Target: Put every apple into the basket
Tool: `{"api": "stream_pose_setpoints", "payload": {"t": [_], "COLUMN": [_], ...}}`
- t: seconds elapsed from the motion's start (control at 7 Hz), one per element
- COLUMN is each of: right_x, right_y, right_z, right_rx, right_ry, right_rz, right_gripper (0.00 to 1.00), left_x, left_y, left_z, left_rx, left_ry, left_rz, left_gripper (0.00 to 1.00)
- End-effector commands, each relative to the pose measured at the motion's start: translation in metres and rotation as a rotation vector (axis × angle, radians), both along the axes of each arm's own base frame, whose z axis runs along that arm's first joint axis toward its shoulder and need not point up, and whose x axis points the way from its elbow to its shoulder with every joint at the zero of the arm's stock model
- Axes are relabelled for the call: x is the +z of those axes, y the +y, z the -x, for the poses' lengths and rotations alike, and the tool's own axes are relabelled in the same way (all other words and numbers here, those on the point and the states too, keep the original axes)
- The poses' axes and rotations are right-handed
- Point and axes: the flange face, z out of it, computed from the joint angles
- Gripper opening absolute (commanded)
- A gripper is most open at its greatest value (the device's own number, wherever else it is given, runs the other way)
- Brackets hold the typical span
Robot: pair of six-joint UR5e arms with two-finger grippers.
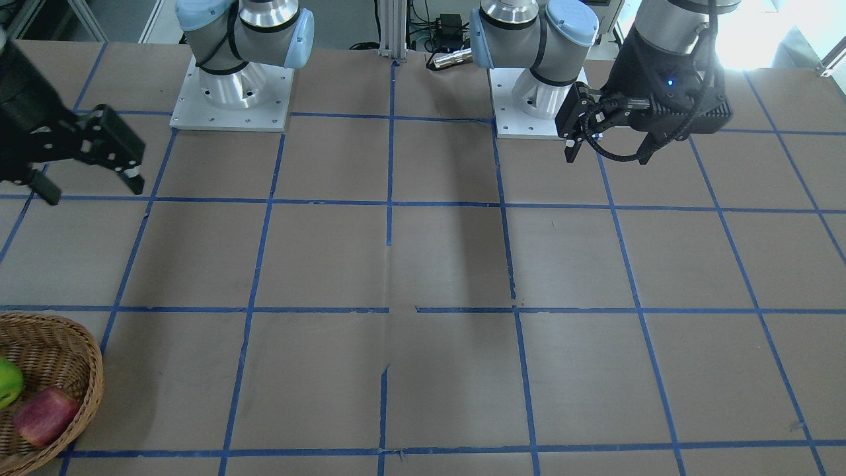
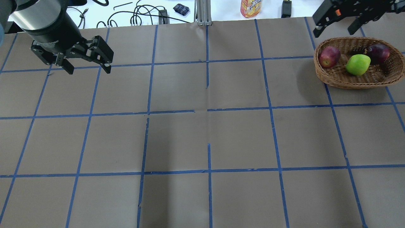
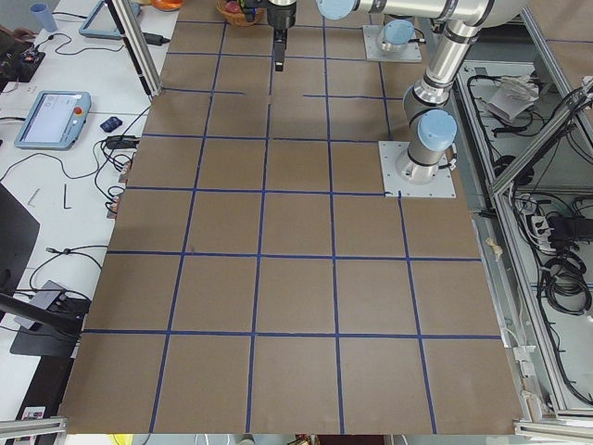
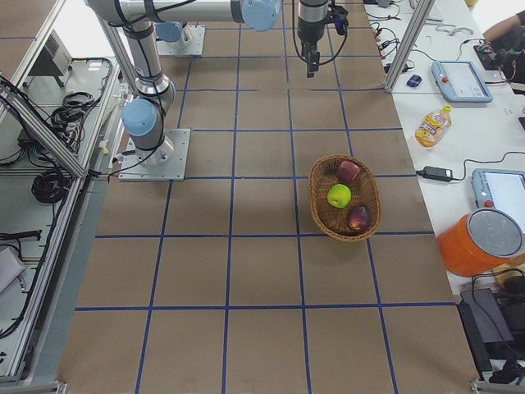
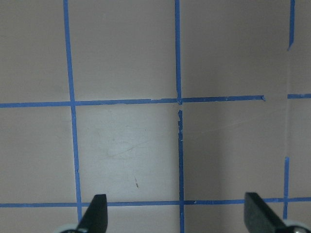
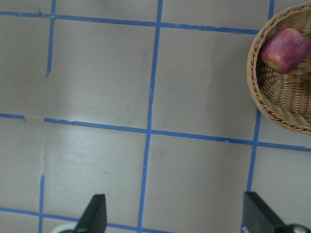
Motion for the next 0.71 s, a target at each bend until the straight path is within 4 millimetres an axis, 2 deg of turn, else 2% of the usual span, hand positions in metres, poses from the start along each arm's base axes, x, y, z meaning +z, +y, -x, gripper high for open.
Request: {"api": "stream_pose_setpoints", "payload": {"t": [0.0,0.14,0.43,0.57], "right_x": [-0.025,-0.029,-0.024,-0.022], "right_y": [0.030,0.033,0.031,0.027], "right_z": [-0.070,-0.083,-0.082,-0.083], "right_rx": [0.083,0.112,0.113,0.106], "right_ry": [0.004,0.050,0.098,0.095], "right_rz": [-0.028,-0.009,0.013,0.043], "right_gripper": [1.00,1.00,1.00,1.00], "left_x": [0.002,0.004,0.011,0.007], "left_y": [-0.001,0.001,0.008,0.005], "left_z": [0.000,0.000,-0.001,-0.005], "left_rx": [0.000,0.000,-0.002,0.000], "left_ry": [-0.001,-0.003,-0.015,-0.037], "left_rz": [0.010,0.013,0.018,0.012], "left_gripper": [1.00,1.00,1.00,1.00]}}
